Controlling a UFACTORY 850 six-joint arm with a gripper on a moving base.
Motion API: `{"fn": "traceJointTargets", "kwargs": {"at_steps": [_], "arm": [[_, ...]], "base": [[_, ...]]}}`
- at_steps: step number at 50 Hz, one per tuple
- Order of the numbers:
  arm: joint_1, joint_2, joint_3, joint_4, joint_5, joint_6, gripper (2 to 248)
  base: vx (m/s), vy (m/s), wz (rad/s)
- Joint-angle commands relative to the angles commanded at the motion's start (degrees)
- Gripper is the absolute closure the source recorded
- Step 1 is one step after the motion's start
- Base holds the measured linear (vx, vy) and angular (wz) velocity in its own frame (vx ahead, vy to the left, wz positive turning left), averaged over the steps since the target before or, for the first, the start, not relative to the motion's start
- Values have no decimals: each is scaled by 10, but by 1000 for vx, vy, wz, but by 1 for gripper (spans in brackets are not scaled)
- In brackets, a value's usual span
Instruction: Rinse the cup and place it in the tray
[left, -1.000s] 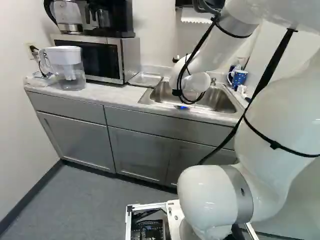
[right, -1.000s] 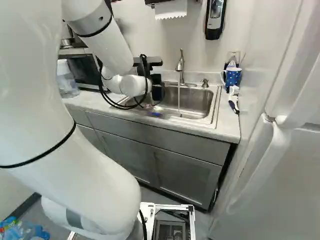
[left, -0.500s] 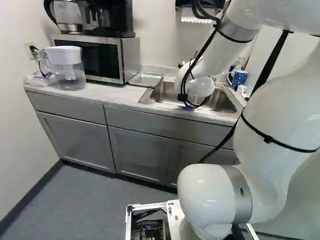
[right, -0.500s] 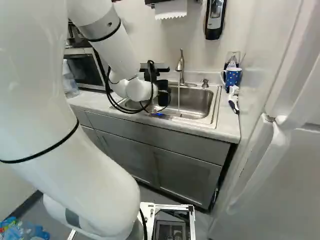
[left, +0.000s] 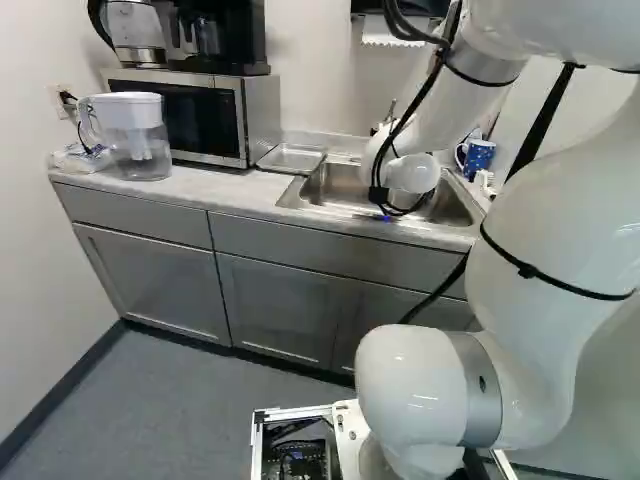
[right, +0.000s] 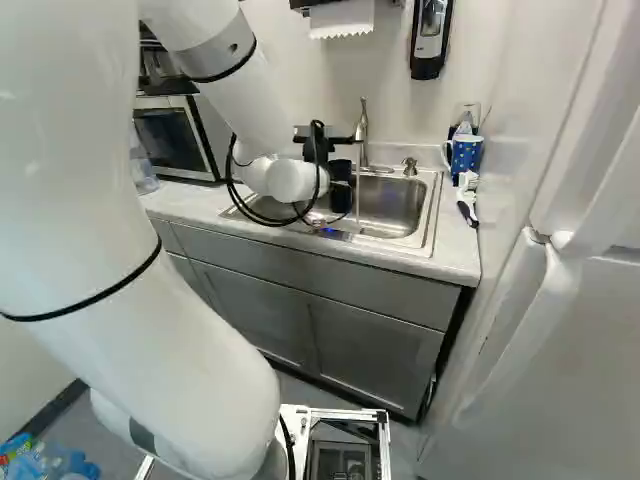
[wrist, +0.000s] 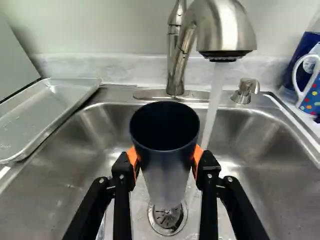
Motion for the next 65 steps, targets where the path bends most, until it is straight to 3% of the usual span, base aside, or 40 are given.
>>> {"fn": "traceJointTargets", "kwargs": {"at_steps": [22,65], "arm": [[-41,0,0,0,0,0,127],[-41,0,0,0,0,0,127]], "base": [[0,0,0],[0,0,0]]}}
